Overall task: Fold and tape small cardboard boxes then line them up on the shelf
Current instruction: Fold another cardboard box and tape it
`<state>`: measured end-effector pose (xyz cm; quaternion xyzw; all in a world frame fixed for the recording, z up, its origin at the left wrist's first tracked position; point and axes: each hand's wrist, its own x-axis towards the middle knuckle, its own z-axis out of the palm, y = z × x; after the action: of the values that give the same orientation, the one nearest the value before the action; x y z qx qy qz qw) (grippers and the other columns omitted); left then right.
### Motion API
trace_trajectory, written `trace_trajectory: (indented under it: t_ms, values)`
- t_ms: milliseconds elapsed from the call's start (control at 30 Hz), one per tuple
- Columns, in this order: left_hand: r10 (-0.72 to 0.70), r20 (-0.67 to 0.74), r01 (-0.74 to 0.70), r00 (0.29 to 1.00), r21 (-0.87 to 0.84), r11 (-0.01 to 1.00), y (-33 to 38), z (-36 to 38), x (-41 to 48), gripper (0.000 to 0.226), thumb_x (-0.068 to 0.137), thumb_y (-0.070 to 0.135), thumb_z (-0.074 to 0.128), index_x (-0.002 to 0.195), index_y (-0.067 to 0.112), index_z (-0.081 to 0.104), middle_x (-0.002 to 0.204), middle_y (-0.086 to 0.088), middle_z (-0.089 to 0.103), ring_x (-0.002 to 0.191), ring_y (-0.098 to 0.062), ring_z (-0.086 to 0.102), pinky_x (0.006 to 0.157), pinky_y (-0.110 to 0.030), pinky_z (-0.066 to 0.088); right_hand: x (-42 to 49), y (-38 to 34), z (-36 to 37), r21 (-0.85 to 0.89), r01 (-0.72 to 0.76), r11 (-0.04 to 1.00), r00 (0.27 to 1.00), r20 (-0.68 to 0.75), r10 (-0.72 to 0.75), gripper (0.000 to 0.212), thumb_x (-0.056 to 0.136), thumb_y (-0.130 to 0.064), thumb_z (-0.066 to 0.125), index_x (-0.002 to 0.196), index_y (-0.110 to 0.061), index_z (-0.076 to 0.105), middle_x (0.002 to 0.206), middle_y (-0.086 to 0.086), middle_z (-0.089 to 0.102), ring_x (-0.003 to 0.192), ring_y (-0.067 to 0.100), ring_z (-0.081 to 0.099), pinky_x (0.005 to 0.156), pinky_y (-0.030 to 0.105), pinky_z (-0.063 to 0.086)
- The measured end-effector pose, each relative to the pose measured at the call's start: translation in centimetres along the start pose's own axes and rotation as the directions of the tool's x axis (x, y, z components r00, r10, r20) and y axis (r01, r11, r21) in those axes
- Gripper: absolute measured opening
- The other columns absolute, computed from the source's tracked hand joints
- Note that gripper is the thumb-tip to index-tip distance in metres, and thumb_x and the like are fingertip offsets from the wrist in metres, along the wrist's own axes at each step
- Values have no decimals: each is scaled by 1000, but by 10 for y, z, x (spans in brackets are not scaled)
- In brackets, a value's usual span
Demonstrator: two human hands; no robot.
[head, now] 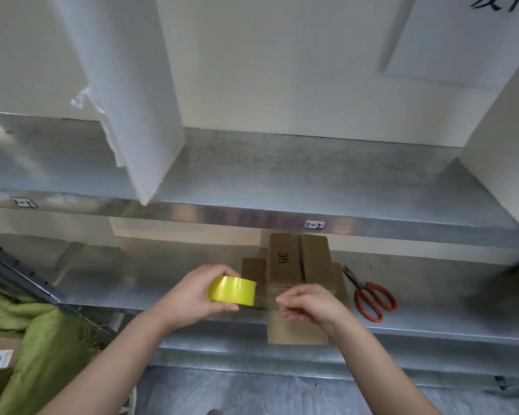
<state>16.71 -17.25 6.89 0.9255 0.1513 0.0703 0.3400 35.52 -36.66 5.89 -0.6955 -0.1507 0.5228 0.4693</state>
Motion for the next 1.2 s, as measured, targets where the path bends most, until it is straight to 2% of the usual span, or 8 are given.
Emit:
trace_trajectory:
  t_ms: [100,267,500,600,733,900,1067,1200]
  values:
    - [-40,-8,41,999,33,999,15,16,8,47,67,61,76,106,51,52,105,34,55,100,10,50,78,-5,35,-10,2,-26,-64,120,991,988,-91,-126,9,83,-13,76,84,-6,70,74,10,74,73,16,73,60,20,54]
    - [-54,23,36,998,478,878,27,42,22,57,76,58,69,125,33,54,123,11,60,115,-12,53,94,-23,34,-29,14,-61,-244,310,919,935,-95,-341,11,85,-17,74,75,-18,70,70,4,72,70,16,70,64,23,55]
    - [-215,-1,215,977,28,976,48,39,13,52,63,48,86,101,45,51,102,22,61,91,6,56,72,-11,40,-27,11,-93,-474,381,794,839,-183,-512,14,87,-27,71,75,-34,67,73,-14,68,73,-1,61,64,10,45]
    - [-200,-13,201,980,73,977,51,31,9,49,64,48,86,105,44,59,106,27,62,98,9,56,82,-15,41,-25,18,-93,-436,380,816,849,-186,-495,14,89,-23,68,78,-32,67,74,-13,70,71,1,64,68,15,48]
    - [-228,-129,250,965,190,950,54,31,16,54,61,55,83,106,36,59,104,16,62,97,-6,56,81,-25,43,-25,25,-85,-330,384,862,833,-279,-478,18,91,-12,64,81,-27,65,72,-9,70,65,9,70,71,31,57]
    - [-257,-145,287,956,252,924,51,30,29,62,60,59,82,111,30,63,108,8,65,100,-14,59,82,-27,46,-31,29,-77,-523,380,763,736,-329,-592,22,93,-20,63,79,-36,58,67,-15,65,65,0,65,62,18,50]
    - [-195,-55,202,979,276,940,48,36,35,58,64,53,81,116,32,65,108,14,53,102,-11,58,85,-21,43,-43,41,-82,-636,298,712,680,-382,-626,16,93,-26,61,82,-36,57,68,-18,60,72,-3,59,56,15,38]
    - [-171,-109,196,979,308,931,50,39,37,61,62,54,82,115,35,61,109,17,54,99,-10,57,79,-23,42,-43,41,-89,-622,260,738,691,-414,-593,16,92,-24,62,81,-34,58,69,-16,61,71,0,59,61,22,45]
